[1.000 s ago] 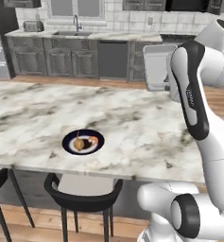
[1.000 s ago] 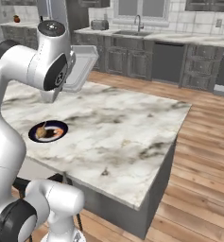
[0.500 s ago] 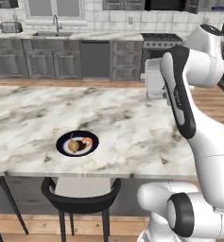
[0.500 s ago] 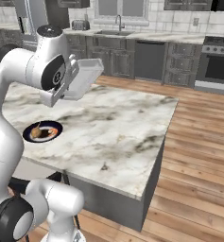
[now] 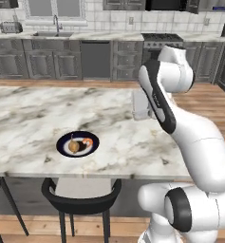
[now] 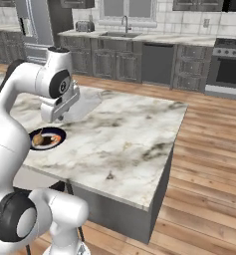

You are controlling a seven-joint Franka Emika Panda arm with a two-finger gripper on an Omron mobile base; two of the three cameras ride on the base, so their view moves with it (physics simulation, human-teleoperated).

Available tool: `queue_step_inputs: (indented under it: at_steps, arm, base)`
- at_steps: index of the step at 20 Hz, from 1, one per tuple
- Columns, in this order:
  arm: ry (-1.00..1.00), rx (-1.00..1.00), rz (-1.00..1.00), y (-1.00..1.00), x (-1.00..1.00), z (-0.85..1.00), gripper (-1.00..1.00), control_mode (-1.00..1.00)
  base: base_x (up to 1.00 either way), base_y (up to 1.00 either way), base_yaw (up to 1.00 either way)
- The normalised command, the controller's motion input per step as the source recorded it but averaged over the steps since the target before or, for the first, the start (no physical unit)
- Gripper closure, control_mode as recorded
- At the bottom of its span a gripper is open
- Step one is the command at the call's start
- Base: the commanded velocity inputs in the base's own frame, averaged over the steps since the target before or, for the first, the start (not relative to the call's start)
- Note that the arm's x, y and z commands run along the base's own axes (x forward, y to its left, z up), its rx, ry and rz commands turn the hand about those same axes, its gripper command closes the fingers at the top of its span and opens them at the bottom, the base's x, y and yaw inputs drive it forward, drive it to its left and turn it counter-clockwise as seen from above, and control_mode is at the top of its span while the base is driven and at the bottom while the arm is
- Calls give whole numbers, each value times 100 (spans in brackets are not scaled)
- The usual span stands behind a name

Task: Retrieve the tupperware and aluminum foil from the cabinet and place them on the dining counter near the plate with onion and shrimp to prepare for storing leftovers.

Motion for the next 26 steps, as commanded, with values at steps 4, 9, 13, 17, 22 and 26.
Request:
queue_step_inputs:
  at_steps: [4, 9, 13, 17, 22, 26]
  arm:
    - [0, 0, 6, 49, 16, -100, 100, -100]
    - [-1, 9, 7, 29, 15, -100, 100, -100]
    - [0, 8, 9, 26, 36, -95, 100, -100]
    - [3, 5, 7, 22, 66, -66, 100, -100]
    - [5, 3, 3, 11, 70, -47, 100, -100]
    - [5, 1, 2, 4, 67, -52, 100, -100]
  base:
    - [0, 0, 0]
    - [0, 0, 0]
    - [0, 0, 0]
    - [0, 0, 0]
    - [0, 0, 0]
    - [0, 0, 0]
